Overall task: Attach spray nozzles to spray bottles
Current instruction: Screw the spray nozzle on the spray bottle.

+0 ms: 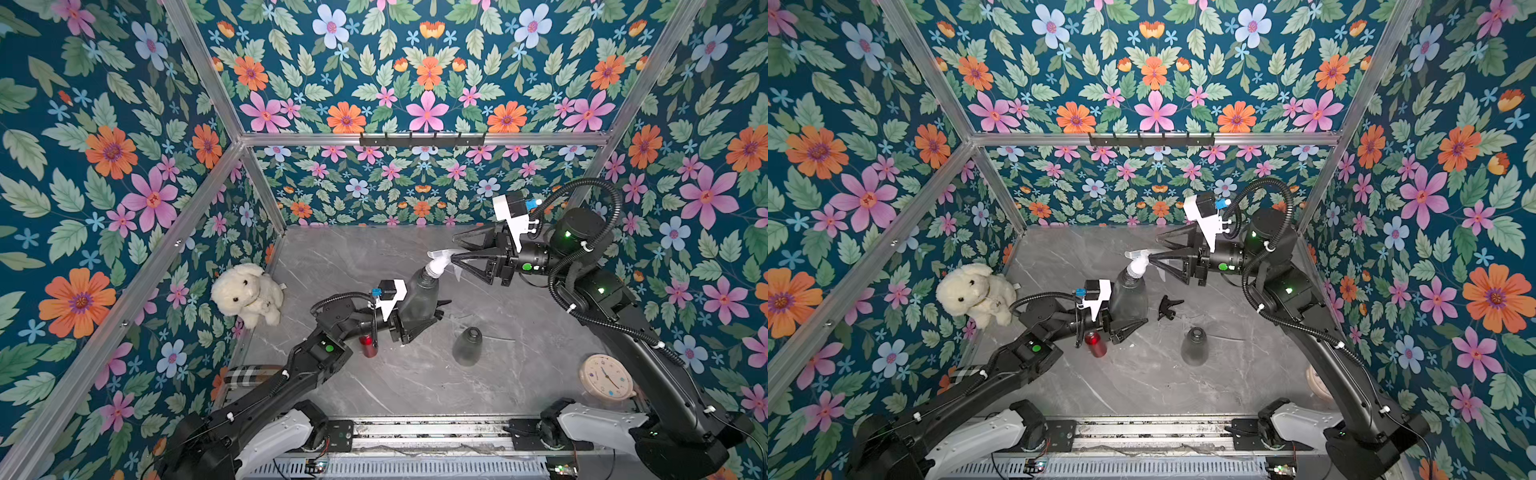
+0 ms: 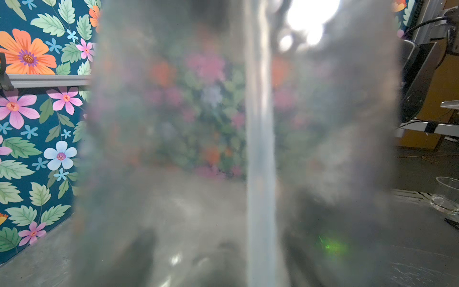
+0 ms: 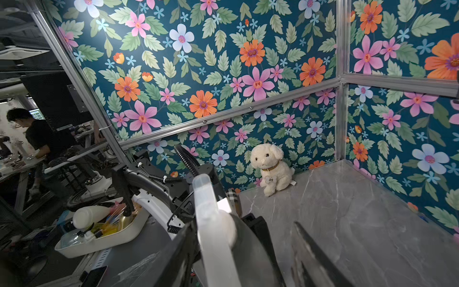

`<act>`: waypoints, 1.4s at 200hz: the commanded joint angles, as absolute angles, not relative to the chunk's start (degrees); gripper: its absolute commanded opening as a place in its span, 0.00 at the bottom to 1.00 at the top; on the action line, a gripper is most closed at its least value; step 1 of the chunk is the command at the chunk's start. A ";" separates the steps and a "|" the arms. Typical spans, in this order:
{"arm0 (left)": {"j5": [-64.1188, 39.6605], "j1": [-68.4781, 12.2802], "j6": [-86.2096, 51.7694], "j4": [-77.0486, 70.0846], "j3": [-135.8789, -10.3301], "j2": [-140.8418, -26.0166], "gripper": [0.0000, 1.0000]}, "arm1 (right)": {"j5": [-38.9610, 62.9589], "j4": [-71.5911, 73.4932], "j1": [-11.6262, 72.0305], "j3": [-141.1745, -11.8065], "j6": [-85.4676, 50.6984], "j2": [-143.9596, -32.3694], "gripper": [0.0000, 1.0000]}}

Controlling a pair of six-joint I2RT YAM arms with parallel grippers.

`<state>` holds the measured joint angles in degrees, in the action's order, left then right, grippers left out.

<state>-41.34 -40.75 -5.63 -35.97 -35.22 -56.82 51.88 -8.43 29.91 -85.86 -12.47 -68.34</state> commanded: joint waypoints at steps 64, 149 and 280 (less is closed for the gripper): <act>-39.34 -40.69 -3.96 -35.48 -36.55 -57.83 0.00 | 46.35 -22.35 35.05 -92.35 -3.29 -71.25 0.51; -37.15 -40.65 -0.79 -30.67 -37.57 -58.80 0.00 | 39.20 -31.10 37.95 -97.06 1.14 -73.10 0.30; -38.15 -40.69 -1.85 -34.59 -35.94 -59.72 0.00 | 32.54 -38.33 39.26 -106.82 2.70 -77.80 0.35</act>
<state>-38.26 -40.73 -1.21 -29.67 -36.53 -59.86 33.98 -38.11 39.00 -106.72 1.72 -77.91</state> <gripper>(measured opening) 0.803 0.287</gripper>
